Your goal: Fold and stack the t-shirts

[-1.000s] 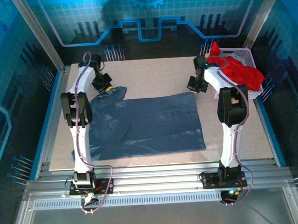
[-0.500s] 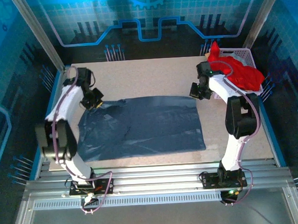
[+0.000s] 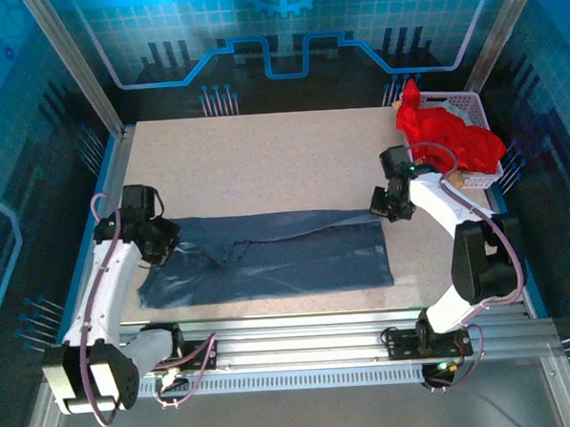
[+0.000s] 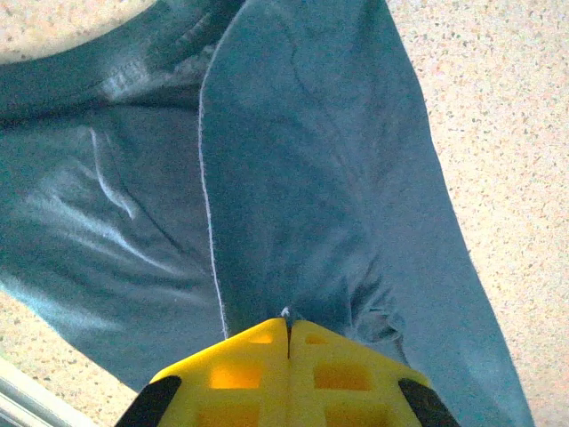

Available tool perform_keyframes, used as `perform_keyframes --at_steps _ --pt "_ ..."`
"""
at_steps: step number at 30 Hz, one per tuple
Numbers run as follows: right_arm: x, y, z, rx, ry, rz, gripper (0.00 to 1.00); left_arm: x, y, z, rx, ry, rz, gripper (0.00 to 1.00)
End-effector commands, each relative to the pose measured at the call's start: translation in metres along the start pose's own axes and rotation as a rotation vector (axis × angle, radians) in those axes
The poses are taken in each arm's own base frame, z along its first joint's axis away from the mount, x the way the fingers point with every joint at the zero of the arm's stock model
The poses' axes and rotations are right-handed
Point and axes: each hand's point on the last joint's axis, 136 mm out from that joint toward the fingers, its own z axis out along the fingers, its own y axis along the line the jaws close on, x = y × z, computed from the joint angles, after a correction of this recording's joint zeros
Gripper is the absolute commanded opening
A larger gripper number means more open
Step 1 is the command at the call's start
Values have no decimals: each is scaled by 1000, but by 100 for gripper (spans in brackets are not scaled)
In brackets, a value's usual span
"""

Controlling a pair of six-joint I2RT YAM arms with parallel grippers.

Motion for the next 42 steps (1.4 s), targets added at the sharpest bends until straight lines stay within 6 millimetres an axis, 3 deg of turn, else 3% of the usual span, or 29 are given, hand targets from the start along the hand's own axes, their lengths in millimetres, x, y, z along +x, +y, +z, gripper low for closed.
perform_keyframes --at_steps 1,7,16,23,27,34,42 --pt "15 -12 3 45 16 6 0 5 8 -4 -1 23 -64 0" --pt "20 -21 -4 75 1 -1 0 2 8 -27 4 -4 -70 0" --pt "30 -26 -15 88 -13 -18 0 -3 40 -56 -72 -105 -47 0" --pt "57 -28 0 83 43 -29 0 13 64 -25 -123 -49 -47 0" --pt "62 -28 8 92 67 -26 0 15 74 -12 -160 -49 -46 0" --pt "65 -34 10 133 78 -33 0 13 79 -7 -183 -59 -40 0" --pt "66 -36 4 145 67 -31 0 8 80 -18 -193 -92 -30 0"
